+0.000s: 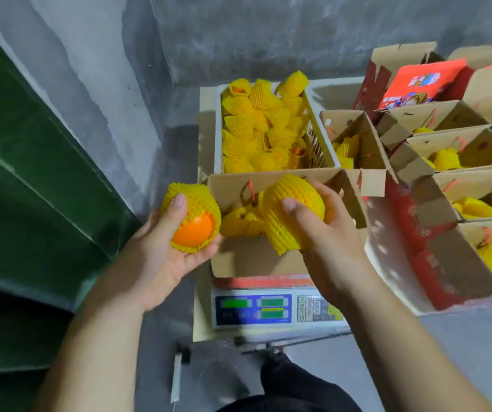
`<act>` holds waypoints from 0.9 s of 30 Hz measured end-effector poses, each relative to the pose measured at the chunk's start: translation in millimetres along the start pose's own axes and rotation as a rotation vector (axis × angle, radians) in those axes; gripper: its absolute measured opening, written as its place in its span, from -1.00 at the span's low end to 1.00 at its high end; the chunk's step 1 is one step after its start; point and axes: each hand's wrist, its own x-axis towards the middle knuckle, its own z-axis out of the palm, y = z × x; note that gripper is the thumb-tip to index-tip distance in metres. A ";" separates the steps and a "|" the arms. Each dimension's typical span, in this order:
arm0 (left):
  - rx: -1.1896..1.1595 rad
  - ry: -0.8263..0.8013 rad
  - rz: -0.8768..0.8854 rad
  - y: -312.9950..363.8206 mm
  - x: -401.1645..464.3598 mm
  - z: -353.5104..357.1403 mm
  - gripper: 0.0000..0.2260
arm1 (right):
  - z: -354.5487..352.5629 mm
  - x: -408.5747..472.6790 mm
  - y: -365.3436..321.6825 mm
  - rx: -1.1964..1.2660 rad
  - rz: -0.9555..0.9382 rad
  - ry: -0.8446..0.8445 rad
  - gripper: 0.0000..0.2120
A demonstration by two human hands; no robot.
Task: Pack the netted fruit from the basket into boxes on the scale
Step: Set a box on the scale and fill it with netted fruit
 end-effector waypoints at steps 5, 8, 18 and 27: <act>0.005 -0.156 -0.016 7.1 -0.3 40.2 -0.36 | -6.1 -38.4 3.0 0.035 0.009 0.048 -0.45; 0.140 -0.165 -0.011 12.7 -0.6 60.0 -0.16 | -3.3 -52.8 -0.9 0.068 -0.001 0.090 -0.56; 0.481 -0.284 0.081 -35.1 -54.9 -7.1 -0.71 | 14.4 -79.2 -2.9 0.267 0.133 -0.131 -0.60; 0.571 -0.315 0.239 -35.2 -83.9 -4.3 -0.47 | 35.1 -98.5 2.2 0.171 -0.034 -0.243 -0.87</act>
